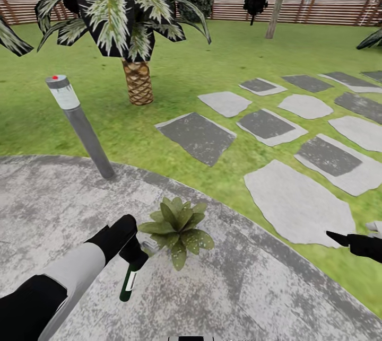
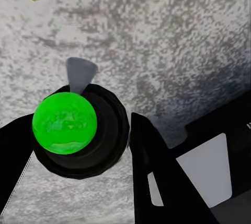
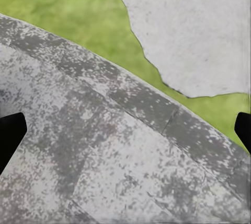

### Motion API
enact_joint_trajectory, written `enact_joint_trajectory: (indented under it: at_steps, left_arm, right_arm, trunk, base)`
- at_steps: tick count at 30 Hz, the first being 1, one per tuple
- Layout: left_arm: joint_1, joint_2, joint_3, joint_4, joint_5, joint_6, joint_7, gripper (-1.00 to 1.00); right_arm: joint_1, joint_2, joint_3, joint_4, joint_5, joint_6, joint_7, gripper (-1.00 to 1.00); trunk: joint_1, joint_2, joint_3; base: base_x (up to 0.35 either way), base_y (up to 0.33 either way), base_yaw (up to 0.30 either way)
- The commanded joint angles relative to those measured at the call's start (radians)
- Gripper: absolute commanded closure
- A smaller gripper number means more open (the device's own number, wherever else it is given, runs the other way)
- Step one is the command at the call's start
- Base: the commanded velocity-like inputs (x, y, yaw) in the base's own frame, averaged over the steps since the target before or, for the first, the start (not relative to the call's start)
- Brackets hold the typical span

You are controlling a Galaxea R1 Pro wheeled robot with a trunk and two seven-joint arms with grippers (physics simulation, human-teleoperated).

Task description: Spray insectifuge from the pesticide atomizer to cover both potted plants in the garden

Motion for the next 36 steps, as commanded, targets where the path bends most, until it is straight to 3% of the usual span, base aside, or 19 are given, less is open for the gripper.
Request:
enact_joint_trajectory:
  at_steps: [1,10,21,36]
  left_arm:
    - [0.0,0.001,-0.003,-0.003,-0.01,0.002,-0.01,1.0]
    - [0.0,0.003,-0.005,-0.003,-0.011,0.002,-0.01,1.0]
    - [0.001,0.004,-0.006,-0.001,-0.011,0.002,-0.01,1.0]
    - [0.001,0.004,-0.007,-0.001,-0.011,0.002,-0.01,1.0]
  right_arm:
    - [-0.001,0.0,-0.001,-0.001,0.01,0.005,0.01,-1.0]
    - [-0.001,0.0,-0.001,-0.001,0.009,0.005,0.01,-1.0]
    - [-0.001,0.0,0.0,-0.001,0.009,0.005,0.01,-1.0]
    - [-0.001,0.0,-0.001,-0.001,0.009,0.005,0.01,-1.0]
  trunk:
    - [0.0,0.0,-0.001]
    - [0.0,0.0,-0.001]
    - [0.0,0.0,-0.001]
    - [0.0,0.0,-0.001]
  base:
    - [0.0,0.022,-0.272]
    - [0.0,0.035,-0.251]
    - [0.0,0.263,-0.06]
    - [0.0,0.202,-0.213]
